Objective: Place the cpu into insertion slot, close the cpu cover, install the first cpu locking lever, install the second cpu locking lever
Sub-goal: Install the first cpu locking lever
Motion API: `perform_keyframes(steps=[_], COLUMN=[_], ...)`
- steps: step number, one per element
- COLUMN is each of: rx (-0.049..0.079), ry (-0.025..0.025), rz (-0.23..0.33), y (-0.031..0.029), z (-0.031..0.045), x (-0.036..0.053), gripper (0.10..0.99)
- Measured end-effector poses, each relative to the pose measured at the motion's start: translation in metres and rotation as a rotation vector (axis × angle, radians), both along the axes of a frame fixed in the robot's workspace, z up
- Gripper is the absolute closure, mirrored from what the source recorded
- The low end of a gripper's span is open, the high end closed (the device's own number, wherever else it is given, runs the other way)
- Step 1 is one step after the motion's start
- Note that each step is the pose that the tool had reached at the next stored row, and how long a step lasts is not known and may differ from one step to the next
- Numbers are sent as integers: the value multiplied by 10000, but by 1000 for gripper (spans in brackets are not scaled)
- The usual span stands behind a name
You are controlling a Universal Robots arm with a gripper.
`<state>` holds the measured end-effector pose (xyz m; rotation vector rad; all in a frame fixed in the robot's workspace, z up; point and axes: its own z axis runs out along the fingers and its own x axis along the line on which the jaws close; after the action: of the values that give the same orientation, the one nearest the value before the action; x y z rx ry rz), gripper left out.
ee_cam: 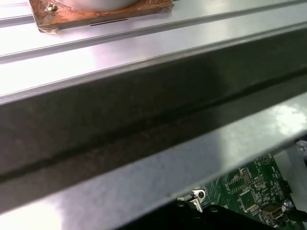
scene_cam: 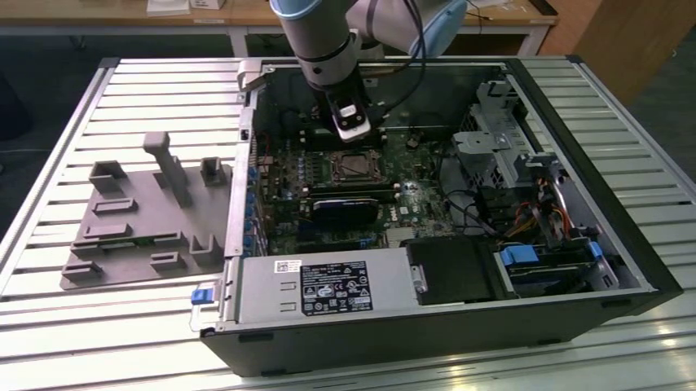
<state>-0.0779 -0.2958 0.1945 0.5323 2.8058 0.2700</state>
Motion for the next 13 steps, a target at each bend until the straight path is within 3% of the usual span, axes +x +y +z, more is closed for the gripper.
perform_keyframes(steps=[13], rx=[-9], ry=[-51], rz=[-85], y=[0], z=[-40], x=[-1], gripper=[980])
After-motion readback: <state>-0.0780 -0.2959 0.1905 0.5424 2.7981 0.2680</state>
